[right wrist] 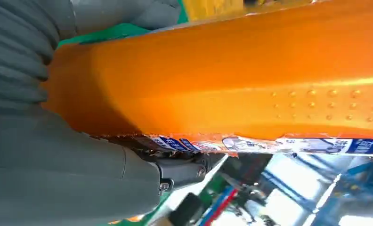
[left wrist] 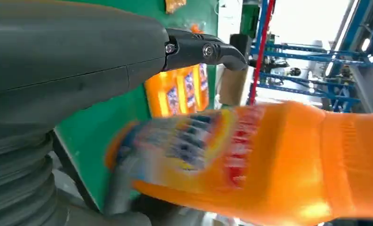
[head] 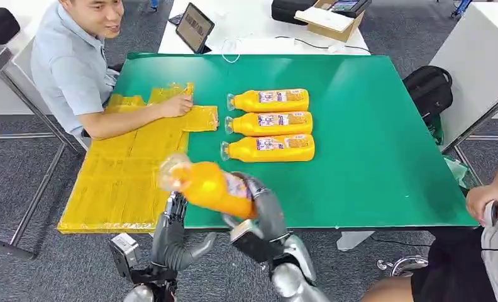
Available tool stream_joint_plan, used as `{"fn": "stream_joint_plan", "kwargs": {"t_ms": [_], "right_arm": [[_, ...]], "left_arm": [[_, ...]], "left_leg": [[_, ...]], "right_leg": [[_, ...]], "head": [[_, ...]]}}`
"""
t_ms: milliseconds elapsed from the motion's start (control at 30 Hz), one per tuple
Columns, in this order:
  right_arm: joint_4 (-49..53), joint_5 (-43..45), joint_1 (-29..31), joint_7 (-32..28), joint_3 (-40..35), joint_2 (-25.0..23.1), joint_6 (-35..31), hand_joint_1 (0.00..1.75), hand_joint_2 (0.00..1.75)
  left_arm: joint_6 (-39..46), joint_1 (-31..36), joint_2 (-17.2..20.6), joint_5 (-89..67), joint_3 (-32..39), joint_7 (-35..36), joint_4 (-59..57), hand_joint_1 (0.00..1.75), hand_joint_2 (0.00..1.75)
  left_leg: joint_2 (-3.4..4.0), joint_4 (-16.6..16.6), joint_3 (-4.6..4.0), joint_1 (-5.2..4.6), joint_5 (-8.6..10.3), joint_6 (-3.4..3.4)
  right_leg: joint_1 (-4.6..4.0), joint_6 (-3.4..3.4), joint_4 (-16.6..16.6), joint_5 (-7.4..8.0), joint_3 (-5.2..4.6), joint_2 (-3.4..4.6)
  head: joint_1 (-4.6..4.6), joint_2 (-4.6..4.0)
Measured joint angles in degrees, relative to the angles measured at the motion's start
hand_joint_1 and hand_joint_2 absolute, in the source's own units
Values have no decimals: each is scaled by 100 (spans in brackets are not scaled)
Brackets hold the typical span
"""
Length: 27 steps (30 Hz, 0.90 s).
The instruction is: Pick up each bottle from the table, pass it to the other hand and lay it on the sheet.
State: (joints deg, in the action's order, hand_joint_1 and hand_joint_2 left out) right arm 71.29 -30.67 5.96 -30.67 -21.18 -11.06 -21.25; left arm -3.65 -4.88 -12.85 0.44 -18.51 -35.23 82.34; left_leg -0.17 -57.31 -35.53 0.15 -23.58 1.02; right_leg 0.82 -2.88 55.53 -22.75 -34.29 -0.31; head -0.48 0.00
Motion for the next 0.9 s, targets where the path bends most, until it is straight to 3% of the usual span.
{"fn": "stream_joint_plan", "kwargs": {"t_ms": [533, 567, 700, 833, 900], "right_arm": [[-780, -280, 35, -52, -723, -199, -476, 175, 175], [-806, -284, 42, -52, -736, -207, -493, 175, 175], [-874, -301, 51, -52, -773, -227, -531, 175, 175], [-942, -264, 63, -52, -810, -227, -666, 140, 175], [-972, -268, 62, -52, -821, -225, -773, 140, 175]], "left_arm": [[-330, 48, 7, 391, -155, 289, 312, 0, 175], [-343, 52, 7, 395, -155, 336, 310, 175, 175], [-374, 65, 7, 448, -157, 422, 310, 175, 175], [-529, 105, 33, 708, -155, 706, 229, 175, 175], [-716, 140, 63, 1009, -142, 876, 155, 175, 175]], "left_leg": [[-1, 0, -3, -2, -1, 0], [-1, 0, -3, -2, 0, 0], [0, 0, -3, -1, -1, 0], [-1, 0, -4, -2, -1, 0], [-1, 0, -4, -2, -1, 0]], "right_leg": [[2, 0, 0, -1, -3, 0], [1, 1, 0, -1, -3, 0], [1, 1, 0, -1, -3, 0], [2, 0, 0, -1, -2, -1], [2, 0, 0, -1, -2, 0]], "head": [[-2, 0], [-2, 0], [0, 0], [2, 0], [0, 0]]}}
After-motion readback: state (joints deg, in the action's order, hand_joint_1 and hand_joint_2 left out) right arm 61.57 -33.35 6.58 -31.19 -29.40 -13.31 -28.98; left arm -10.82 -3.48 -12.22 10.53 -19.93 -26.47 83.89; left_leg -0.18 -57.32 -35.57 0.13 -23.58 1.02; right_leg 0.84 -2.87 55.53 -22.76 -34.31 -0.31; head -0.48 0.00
